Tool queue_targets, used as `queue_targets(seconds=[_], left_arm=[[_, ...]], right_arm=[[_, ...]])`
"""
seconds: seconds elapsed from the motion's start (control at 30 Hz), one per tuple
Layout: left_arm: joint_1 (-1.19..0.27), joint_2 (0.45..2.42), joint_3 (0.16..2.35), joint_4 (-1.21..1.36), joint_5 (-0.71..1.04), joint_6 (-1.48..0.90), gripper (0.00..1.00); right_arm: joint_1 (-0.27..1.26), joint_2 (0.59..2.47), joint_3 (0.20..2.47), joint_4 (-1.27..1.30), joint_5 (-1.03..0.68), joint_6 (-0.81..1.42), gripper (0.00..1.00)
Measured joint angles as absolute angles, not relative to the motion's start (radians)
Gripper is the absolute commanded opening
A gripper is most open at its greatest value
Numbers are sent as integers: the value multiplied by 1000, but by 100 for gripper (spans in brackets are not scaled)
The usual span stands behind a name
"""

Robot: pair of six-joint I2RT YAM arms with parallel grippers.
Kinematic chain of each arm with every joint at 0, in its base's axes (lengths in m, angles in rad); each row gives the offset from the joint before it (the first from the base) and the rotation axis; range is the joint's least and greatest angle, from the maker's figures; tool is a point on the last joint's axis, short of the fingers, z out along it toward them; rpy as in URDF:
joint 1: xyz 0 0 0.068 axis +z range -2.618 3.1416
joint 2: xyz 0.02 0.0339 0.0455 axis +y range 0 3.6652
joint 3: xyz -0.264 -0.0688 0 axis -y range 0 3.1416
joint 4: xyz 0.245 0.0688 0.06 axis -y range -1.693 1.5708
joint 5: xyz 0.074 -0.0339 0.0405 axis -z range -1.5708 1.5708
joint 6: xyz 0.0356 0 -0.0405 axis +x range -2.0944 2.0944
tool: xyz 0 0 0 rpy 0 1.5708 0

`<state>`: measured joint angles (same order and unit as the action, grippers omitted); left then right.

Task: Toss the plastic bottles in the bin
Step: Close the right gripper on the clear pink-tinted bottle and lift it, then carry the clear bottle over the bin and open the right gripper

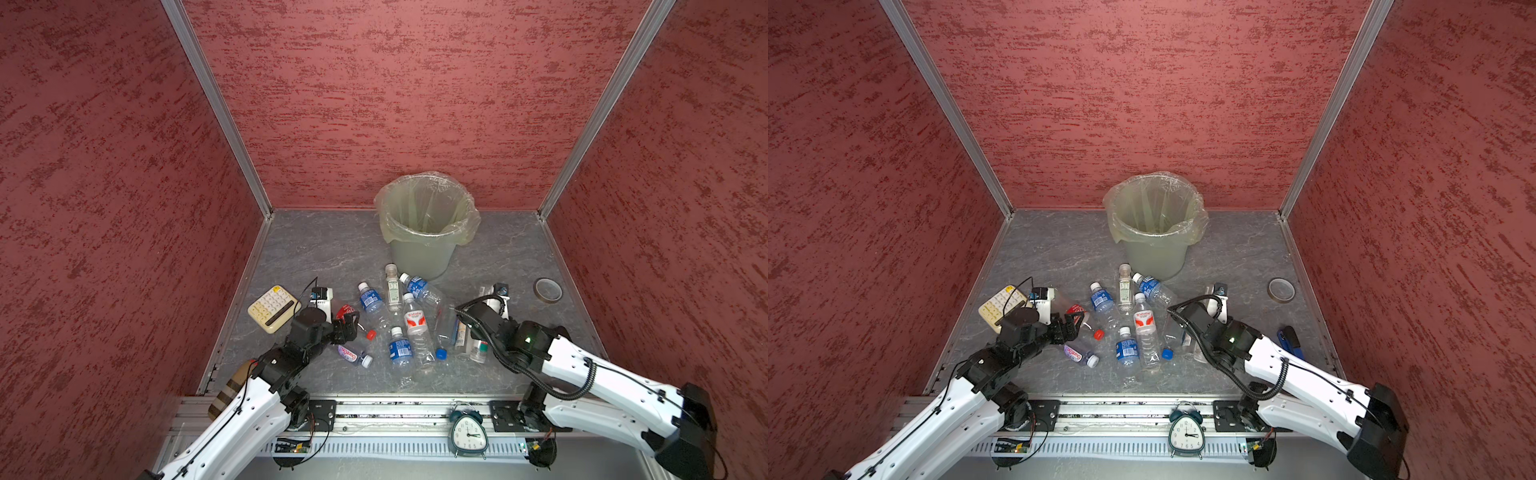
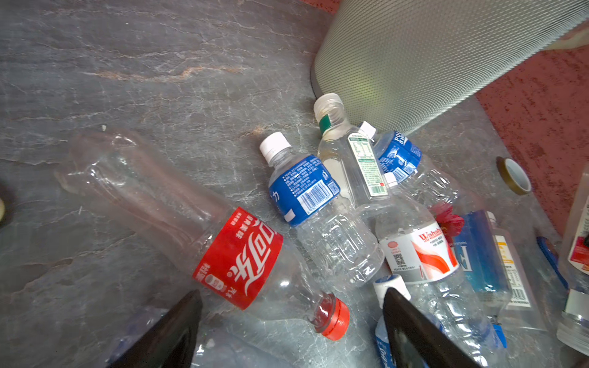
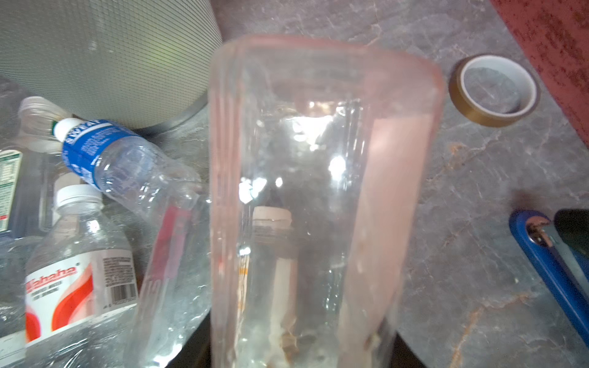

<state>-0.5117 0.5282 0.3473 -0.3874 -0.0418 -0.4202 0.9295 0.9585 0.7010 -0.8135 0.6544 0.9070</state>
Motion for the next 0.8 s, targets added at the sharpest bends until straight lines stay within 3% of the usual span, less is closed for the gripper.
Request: queue_targets(seconds=[0.43,0.8], left_arm=[[-512,488,335,-352,73,-381,84],[-512,493,331,-340,89,-376,85]], right_arm=[[1154,871,714,-617,834,749,40],[1195,806,759,-336,921,466,41]])
